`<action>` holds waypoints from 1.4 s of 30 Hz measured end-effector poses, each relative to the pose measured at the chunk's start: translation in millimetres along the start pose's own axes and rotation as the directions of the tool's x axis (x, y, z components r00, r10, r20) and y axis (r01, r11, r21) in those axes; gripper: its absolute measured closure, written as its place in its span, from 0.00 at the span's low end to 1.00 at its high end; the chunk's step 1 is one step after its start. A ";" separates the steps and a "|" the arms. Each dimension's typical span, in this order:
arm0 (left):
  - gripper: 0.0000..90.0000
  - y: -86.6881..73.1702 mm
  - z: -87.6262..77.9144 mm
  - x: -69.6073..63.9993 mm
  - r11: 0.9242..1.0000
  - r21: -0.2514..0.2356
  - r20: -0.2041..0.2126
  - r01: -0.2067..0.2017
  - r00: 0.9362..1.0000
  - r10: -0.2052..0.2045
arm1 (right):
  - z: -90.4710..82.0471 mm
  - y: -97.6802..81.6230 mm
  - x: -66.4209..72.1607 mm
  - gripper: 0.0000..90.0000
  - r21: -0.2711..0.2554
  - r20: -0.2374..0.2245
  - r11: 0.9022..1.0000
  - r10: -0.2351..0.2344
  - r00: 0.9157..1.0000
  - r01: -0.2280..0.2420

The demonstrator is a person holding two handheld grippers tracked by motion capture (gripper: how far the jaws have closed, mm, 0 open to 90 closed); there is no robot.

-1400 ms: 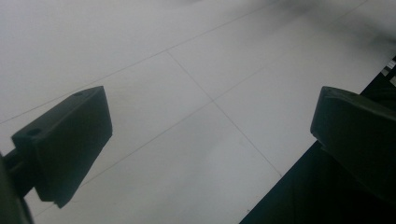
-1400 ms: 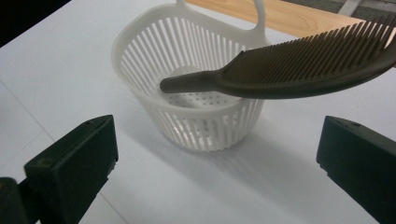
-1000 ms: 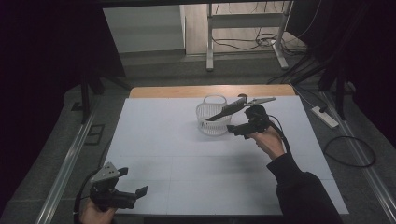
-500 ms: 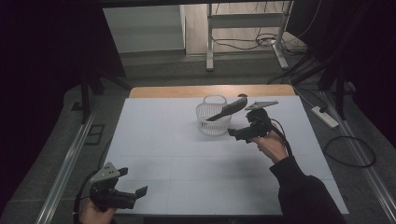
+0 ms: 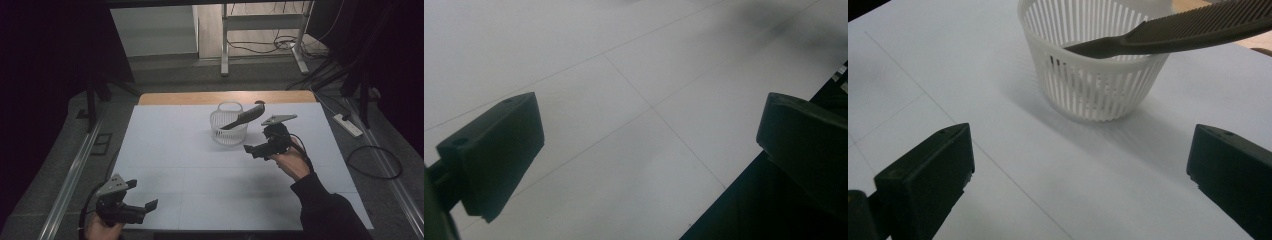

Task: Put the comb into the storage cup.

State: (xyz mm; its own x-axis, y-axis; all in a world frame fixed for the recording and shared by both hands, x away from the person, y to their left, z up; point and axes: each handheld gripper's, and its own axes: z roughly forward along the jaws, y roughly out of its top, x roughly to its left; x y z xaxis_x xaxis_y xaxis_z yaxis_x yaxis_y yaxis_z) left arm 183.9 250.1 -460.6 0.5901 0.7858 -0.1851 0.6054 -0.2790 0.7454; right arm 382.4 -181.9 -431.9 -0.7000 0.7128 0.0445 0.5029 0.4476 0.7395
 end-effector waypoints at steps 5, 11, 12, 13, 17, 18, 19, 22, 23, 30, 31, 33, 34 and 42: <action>0.00 0.0 0.1 0.1 1.000 0.000 0.000 0.001 1.000 -0.001 | -2.5 -3.9 4.8 0.00 0.008 -0.020 1.000 -0.012 1.000 0.012; 0.00 -0.1 -0.1 0.3 1.000 0.000 0.000 0.002 1.000 -0.002 | -4.7 -9.8 8.2 0.00 -0.001 -0.028 1.000 -0.019 0.999 0.019; 0.00 0.0 -0.1 0.3 1.000 0.000 0.000 0.003 1.000 -0.003 | -4.9 -10.9 8.5 0.00 -0.004 -0.029 1.000 -0.020 0.999 0.020; 0.00 0.0 -0.1 0.3 1.000 0.000 0.000 0.003 1.000 -0.003 | -5.0 -12.1 8.8 0.00 -0.008 -0.031 1.000 -0.023 0.999 0.023; 0.00 -0.1 -0.2 0.5 1.000 -0.001 0.002 0.005 1.000 -0.005 | -5.7 -16.5 9.8 0.00 -0.001 -0.036 1.000 -0.025 0.999 0.025; 0.00 -0.1 -0.2 0.5 1.000 -0.001 0.003 0.006 1.000 -0.006 | -6.0 -17.7 9.9 0.00 -0.002 -0.038 1.000 -0.028 0.999 0.027; 0.00 -0.1 -0.3 0.6 1.000 -0.002 0.003 0.006 1.000 -0.006 | -6.4 -18.8 10.3 0.00 -0.001 -0.039 1.000 -0.028 0.999 0.028; 0.00 -0.2 -0.3 0.8 1.000 -0.002 0.004 0.007 1.000 -0.007 | -8.0 -21.5 11.4 0.00 -0.004 -0.041 1.000 -0.029 0.999 0.029; 0.00 -0.2 -0.3 0.8 1.000 -0.002 0.004 0.007 1.000 -0.007 | -8.9 -22.2 11.8 0.00 -0.005 -0.042 0.999 -0.032 0.999 0.032; 0.00 -0.2 -0.3 1.0 1.000 -0.002 0.004 0.009 1.000 -0.009 | -17.1 -25.0 14.4 0.00 -0.020 -0.029 0.999 -0.046 0.999 0.046; 0.00 -0.2 -0.3 1.0 1.000 -0.002 0.005 0.010 1.000 -0.010 | -18.3 -25.5 14.5 0.00 -0.023 -0.030 0.999 -0.046 0.999 0.045; 0.00 -0.2 -0.3 1.1 1.000 -0.002 0.004 0.011 1.000 -0.011 | -20.7 -26.1 15.1 0.00 -0.015 -0.035 0.999 -0.037 0.999 0.037; 0.00 -0.2 -0.3 1.0 1.000 -0.003 0.004 0.011 1.000 -0.011 | -21.8 -26.4 15.2 0.00 -0.014 -0.037 0.999 -0.034 0.999 0.034; 0.00 -0.2 -0.2 1.4 1.000 -0.002 0.003 0.014 1.000 -0.014 | -30.4 -32.2 15.6 0.00 -0.019 -0.027 0.999 -0.032 0.999 0.031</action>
State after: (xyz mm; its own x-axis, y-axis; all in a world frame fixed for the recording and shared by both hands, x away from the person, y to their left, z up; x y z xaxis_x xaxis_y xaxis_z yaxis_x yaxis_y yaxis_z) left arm 184.5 251.3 -460.9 0.5833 0.7880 -0.1970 0.6121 -0.2670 0.7444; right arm 339.9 -201.7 -434.6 -0.7288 0.6836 0.0390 0.4708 0.4590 0.7534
